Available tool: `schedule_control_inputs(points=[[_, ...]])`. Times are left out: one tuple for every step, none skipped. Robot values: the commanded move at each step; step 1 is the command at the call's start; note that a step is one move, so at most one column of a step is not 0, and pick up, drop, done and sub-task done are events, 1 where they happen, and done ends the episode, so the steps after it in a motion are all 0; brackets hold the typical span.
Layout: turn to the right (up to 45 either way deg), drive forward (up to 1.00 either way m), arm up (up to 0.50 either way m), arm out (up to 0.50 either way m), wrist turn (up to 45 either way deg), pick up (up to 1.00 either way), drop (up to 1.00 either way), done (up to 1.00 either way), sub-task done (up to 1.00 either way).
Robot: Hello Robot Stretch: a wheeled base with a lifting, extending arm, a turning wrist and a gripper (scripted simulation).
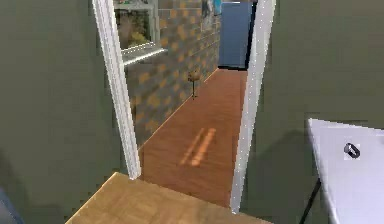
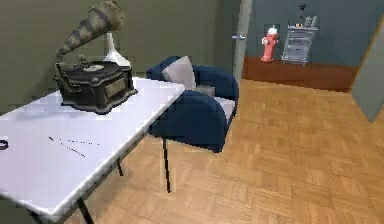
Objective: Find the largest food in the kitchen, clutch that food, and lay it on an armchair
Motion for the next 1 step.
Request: schedule_control_inputs(points=[[0.0,0.95,0.0,0.0,0.0,0.0,0.0,0.0,0.0]])
